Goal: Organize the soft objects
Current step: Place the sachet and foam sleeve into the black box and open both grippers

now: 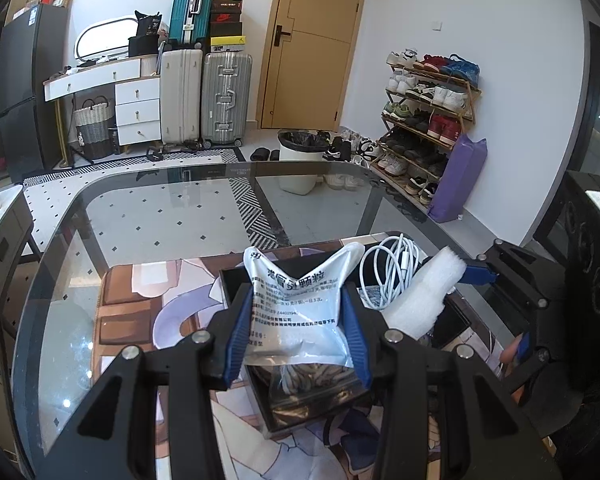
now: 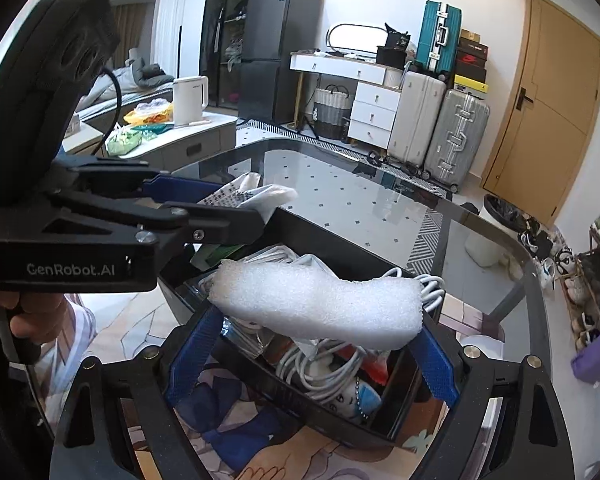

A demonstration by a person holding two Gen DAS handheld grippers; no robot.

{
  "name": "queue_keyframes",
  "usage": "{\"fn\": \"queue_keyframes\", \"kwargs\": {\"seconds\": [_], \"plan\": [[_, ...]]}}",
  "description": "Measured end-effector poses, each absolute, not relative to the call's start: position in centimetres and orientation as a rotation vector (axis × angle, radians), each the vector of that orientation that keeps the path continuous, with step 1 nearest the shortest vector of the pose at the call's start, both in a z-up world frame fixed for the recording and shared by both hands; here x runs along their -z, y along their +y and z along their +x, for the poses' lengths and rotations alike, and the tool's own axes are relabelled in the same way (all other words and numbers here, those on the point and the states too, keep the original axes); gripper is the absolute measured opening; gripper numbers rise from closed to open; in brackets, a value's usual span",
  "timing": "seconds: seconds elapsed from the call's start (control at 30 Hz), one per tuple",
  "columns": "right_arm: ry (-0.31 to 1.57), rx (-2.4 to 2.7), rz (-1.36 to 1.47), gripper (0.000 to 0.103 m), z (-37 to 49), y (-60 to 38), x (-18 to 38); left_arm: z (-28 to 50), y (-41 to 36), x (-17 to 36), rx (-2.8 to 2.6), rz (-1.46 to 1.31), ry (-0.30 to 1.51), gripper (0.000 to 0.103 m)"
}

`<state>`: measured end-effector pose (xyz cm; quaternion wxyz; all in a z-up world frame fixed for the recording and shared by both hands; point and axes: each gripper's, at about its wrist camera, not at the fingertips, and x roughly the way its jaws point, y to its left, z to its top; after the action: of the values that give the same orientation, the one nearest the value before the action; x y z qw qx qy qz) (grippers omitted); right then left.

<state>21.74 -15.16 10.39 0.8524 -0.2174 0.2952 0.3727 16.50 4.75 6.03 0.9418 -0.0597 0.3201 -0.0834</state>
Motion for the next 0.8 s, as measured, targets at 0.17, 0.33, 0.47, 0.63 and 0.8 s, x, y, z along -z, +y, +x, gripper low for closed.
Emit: {"fn": "queue_keyframes", "kwargs": {"seconds": [0.17,0.33,0.47,0.63,0.8], "plan": [[0.645,-0.790,-0.439,0.091,23.0,-14.9,-9.7,17.1,4.4,-5.7,0.180,-0.112,0.665,0.042],[0.655,-0.794,-0.433,0.093,23.7,-14.8,-9.5,18.0,4.1,-5.2,0.189,-0.108,0.688,0.042],[0.644,-0.764,-0.430,0.099,23.9,-15.3,-9.5,18.5,3.7,-4.8,0.204,-0.099,0.704,0.042],[0.622,-0.729,-0.435,0.100,23.4,-15.9,-9.7,18.8,3.3,-4.0,0.217,-0.099,0.728,0.043],[0.623,-0.715,-0.428,0.101,23.3,-16.7,-9.8,18.5,2.9,-4.1,0.228,-0.086,0.727,0.046]]}}
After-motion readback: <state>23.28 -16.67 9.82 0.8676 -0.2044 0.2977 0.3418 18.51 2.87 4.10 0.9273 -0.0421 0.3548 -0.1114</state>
